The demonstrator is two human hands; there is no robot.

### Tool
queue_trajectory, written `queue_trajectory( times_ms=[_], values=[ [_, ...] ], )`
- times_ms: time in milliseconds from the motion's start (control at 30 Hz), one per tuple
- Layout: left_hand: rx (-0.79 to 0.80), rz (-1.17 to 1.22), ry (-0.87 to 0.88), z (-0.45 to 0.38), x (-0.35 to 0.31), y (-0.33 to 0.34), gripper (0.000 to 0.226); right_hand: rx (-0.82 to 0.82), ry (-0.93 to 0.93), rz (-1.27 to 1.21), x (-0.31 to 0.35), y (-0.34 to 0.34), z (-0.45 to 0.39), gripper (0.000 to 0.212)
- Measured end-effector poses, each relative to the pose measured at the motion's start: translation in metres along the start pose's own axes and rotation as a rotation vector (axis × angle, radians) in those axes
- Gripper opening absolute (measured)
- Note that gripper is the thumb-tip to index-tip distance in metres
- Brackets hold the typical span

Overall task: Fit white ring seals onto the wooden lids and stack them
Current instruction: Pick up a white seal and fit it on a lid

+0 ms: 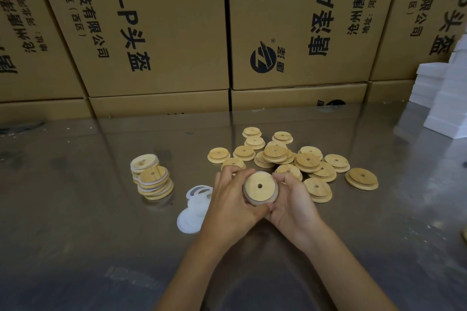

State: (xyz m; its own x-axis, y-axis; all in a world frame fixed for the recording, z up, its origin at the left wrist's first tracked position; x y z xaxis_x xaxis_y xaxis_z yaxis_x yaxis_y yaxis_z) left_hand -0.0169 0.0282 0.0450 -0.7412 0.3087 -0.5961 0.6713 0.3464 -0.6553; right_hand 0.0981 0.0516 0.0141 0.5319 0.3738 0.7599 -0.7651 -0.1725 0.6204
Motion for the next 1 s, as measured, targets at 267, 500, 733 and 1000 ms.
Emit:
queue_trajectory(
  times_ms=[267,500,733,1000],
  values=[
    [-0.120,0.206,-0.081,-0.002,0.004,-0.009,0.056,0.024,0.005,0.025,-0.003,0.002,0.001,0.048],
    [-0.510,0.059,-0.227,-0.006,0.037,-0.057,0.051,-0.018,-0.014,0.120,0.001,-0.007,-0.003,0.051],
    [-0.734,-0.066,-0.393,0.005,0.089,-0.108,0.055,-0.032,-0.017,0.181,-0.001,-0.008,-0.003,0.051],
    [-0.767,0.080,-0.510,0.016,0.119,-0.113,0.050,-0.047,-0.027,0.237,-0.001,-0.007,-0.002,0.050]
  ],
)
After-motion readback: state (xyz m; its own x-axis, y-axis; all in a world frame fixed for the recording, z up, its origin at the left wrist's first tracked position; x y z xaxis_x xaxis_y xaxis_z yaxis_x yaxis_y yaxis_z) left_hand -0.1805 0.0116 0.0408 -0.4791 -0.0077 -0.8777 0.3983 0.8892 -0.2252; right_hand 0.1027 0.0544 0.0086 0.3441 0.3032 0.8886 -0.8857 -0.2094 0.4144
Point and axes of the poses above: each hand's wrist, its own z-axis away from the middle knuckle, its own y-axis out of the palm, x = y × z, the point moved 6 cm from there along -z, towards the middle knuckle, and after that the axes turned 2 degrees about -z, right-handed, at the moved point
